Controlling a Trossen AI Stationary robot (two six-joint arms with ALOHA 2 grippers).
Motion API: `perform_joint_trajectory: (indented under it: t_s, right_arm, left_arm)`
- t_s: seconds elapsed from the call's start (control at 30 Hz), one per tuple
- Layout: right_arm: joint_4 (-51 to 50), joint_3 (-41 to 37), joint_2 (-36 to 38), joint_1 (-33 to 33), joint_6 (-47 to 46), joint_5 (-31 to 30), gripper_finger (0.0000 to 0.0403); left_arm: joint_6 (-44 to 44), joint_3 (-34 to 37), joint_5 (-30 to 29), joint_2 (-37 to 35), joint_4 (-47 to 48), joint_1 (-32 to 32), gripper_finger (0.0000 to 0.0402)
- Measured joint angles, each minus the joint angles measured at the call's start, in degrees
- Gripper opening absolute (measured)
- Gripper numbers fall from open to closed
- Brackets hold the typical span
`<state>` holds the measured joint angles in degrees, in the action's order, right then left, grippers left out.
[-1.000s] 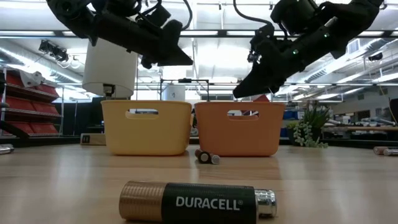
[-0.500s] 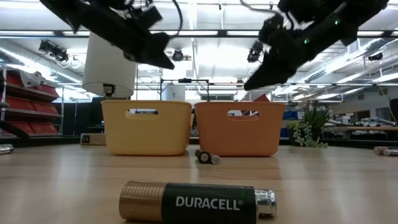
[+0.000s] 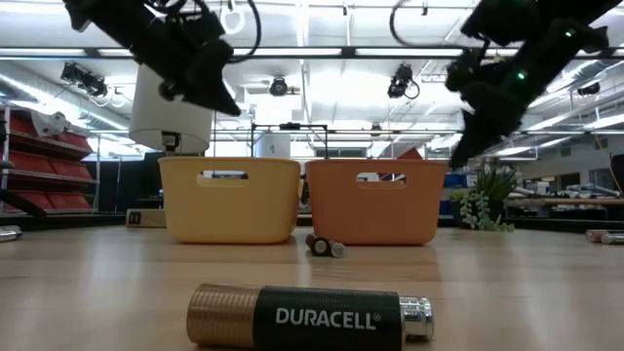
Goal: Sort batteries
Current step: Put the top left black battery into the yellow bin
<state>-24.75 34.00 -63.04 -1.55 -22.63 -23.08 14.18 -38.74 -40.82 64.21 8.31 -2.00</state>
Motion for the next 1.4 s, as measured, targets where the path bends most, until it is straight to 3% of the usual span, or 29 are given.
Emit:
perform_joint_trajectory:
  t_s: [0.23,0.63,0.9,1.2,1.4]
  right_arm:
    - [-10.9,0.0,-2.1,0.4,-12.3,0.0,0.01]
    - [-9.5,-2.4,-8.8,4.9,-21.9,-3.5,0.01]
    - [-6.4,-7.2,-10.7,6.1,-29.7,-3.2,0.0097]
    - [-0.4,-8.7,-10.9,5.9,-25.7,-2.6,0.0097]
    - [-0.4,-8.6,-10.7,5.9,-23.7,-2.4,0.0098]
  left_arm:
    - [14.1,0.0,5.2,0.2,15.4,0.0,0.0093]
    - [40.8,0.2,27.8,0.3,49.2,-1.4,0.0118]
    - [56.1,4.5,36.2,0.3,51.3,-7.7,0.0118]
    - [64.0,5.3,35.0,0.8,50.4,-9.4,0.0118]
    - [75.4,5.3,35.0,2.5,50.4,-8.6,0.0118]
